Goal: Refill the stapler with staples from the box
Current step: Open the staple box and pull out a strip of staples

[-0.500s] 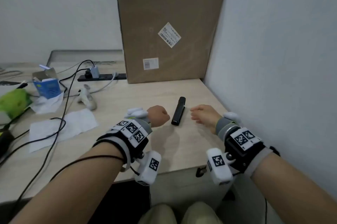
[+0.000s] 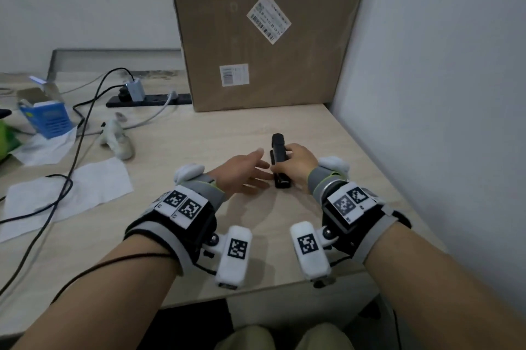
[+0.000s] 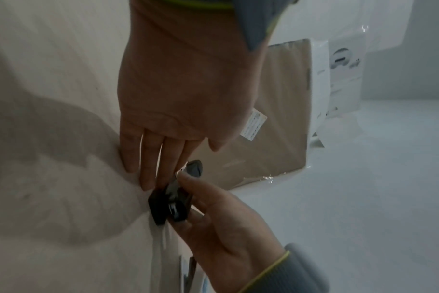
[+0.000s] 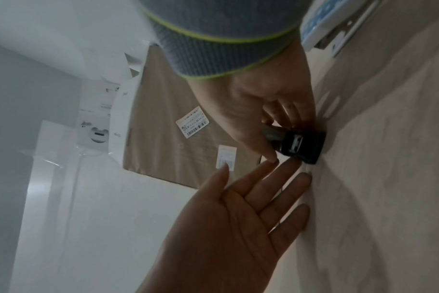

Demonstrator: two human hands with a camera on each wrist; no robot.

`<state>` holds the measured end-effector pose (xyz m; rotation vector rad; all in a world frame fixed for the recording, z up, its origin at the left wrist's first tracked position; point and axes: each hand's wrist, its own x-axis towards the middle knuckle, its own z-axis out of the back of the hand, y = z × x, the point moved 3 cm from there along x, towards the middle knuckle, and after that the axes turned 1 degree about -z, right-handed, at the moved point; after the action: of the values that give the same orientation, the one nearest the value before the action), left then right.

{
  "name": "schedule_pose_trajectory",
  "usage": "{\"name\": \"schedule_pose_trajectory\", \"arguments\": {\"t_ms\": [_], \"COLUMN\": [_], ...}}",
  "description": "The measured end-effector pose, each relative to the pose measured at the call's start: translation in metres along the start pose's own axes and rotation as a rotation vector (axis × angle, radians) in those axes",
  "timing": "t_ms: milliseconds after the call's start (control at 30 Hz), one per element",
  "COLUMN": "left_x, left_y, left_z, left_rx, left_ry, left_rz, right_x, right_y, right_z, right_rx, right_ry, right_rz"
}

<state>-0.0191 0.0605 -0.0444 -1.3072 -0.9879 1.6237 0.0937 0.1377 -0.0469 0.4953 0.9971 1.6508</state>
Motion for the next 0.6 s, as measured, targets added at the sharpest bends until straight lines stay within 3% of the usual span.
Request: {"name": "schedule_pose_trajectory", "arguments": {"t_ms": [167,433,600], "left_x": [0.012,0.033,0.031], "left_y": [0.007,0.034,0.032], "left_z": [0.018,0.039,0.045], "left_rx": [-0.139,-0.433,-0.187], "left_ry": [-0.12,-0.18,-0.2], "left_rz": [-0.022,-0.098,-0.224], "right_x": [0.011,0.025,0.024], "right_y": [-0.004,-0.015,-0.021], "right_z": [-0.003,-0.003,0.001], "right_rx": [0.161,0.261,0.293], "right_ry": [0.042,0.101,0.149], "right_rz": [0.068,0.179,0.231]}}
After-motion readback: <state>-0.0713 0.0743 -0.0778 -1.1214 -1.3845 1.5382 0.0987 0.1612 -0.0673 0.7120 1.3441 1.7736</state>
